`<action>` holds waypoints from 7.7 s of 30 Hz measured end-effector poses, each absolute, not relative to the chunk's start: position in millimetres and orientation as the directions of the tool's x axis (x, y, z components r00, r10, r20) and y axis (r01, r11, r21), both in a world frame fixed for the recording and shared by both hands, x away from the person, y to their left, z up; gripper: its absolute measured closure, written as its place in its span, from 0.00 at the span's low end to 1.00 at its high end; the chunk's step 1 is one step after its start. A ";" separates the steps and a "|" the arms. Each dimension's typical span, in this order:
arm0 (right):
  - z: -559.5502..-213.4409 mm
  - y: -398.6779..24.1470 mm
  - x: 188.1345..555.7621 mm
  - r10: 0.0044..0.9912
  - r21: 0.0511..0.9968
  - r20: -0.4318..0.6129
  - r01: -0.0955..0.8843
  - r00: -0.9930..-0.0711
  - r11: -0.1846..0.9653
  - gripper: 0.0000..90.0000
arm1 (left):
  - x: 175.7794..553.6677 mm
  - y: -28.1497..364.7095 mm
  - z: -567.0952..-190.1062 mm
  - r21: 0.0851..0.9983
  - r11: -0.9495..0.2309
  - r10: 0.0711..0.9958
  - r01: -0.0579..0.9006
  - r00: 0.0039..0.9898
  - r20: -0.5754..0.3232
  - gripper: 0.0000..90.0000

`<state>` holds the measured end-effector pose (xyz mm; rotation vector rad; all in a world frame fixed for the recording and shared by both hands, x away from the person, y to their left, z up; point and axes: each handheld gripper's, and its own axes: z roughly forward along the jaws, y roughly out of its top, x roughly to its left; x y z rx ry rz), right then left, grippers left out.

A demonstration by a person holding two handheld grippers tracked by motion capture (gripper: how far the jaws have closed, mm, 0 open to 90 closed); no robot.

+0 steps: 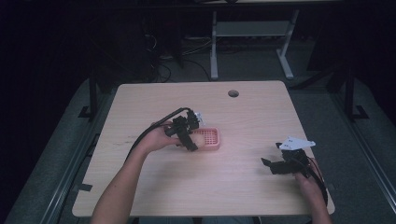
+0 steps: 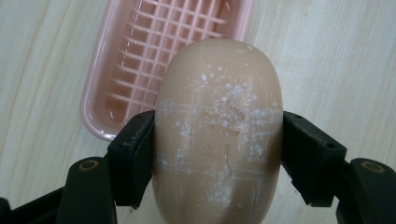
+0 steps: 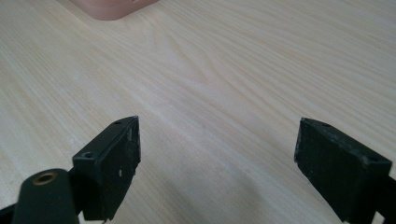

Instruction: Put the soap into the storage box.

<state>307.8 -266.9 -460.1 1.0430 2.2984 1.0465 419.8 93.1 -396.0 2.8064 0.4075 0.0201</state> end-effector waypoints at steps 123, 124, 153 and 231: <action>-461.8 -261.2 309.5 0.752 0.757 -0.068 0.457 -0.655 0.467 0.15 | 427.0 71.2 -391.4 0.316 -0.912 0.278 0.262 0.961 0.004 0.26; -461.6 -260.8 309.2 0.753 0.755 -0.067 0.460 -0.655 0.467 0.15 | 426.0 72.0 -391.8 0.318 -0.911 0.278 0.262 0.961 0.004 0.26; -460.7 -251.5 306.8 0.749 0.748 -0.076 0.459 -0.658 0.479 0.15 | 400.3 108.3 -405.3 0.354 -0.884 0.319 0.304 0.948 -0.017 0.26; -462.4 -240.7 307.2 0.753 0.719 -0.121 0.466 -0.647 0.516 0.15 | 331.6 185.6 -417.3 0.432 -0.846 0.354 0.313 0.935 0.014 0.26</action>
